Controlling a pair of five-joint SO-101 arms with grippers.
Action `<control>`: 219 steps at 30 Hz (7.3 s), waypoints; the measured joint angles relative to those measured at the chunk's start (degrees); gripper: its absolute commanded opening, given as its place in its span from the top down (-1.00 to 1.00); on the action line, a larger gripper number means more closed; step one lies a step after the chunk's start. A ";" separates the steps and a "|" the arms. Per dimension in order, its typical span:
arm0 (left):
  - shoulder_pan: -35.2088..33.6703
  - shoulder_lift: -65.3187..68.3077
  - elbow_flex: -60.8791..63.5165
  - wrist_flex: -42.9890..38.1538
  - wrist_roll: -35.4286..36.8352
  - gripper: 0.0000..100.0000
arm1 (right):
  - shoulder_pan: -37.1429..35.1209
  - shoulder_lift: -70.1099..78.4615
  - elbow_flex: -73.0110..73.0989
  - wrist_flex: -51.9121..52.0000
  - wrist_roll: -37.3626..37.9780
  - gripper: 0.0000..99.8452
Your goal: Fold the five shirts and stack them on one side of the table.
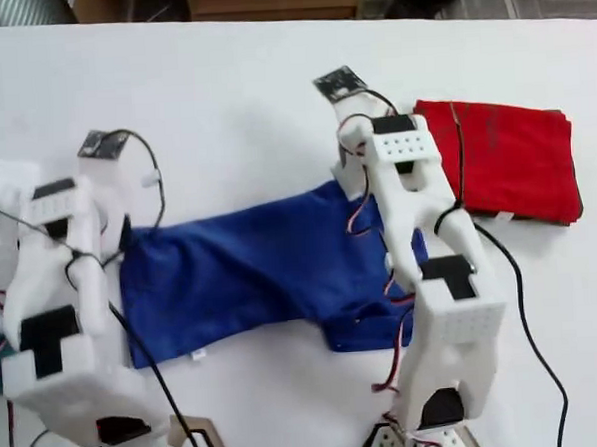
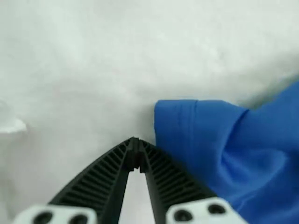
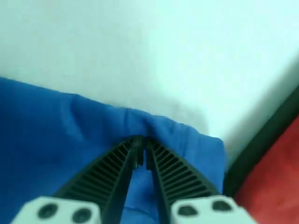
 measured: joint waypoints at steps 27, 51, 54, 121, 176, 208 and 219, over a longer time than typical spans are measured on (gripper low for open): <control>0.44 14.07 -33.32 29.54 1.76 0.95 | 3.87 -9.67 -3.78 9.85 0.00 0.96; -1.93 10.37 -12.57 4.66 9.32 0.95 | 0.97 2.90 -3.78 4.84 0.09 0.96; -5.27 12.84 -18.11 7.47 8.62 0.95 | 2.37 4.92 -3.78 2.55 0.09 0.96; 16.18 -6.07 3.78 18.29 6.42 0.95 | 1.05 -30.24 38.15 -5.10 0.00 0.96; -1.41 -8.70 16.18 -3.34 -4.92 0.95 | -5.63 -57.23 62.86 -5.98 3.34 0.96; -1.41 -8.44 16.79 -3.96 -4.92 0.95 | -10.37 -76.04 70.51 -0.44 13.10 0.96; -1.41 -8.44 16.79 -3.96 -4.92 0.95 | -0.97 -64.00 74.64 -12.22 19.25 0.96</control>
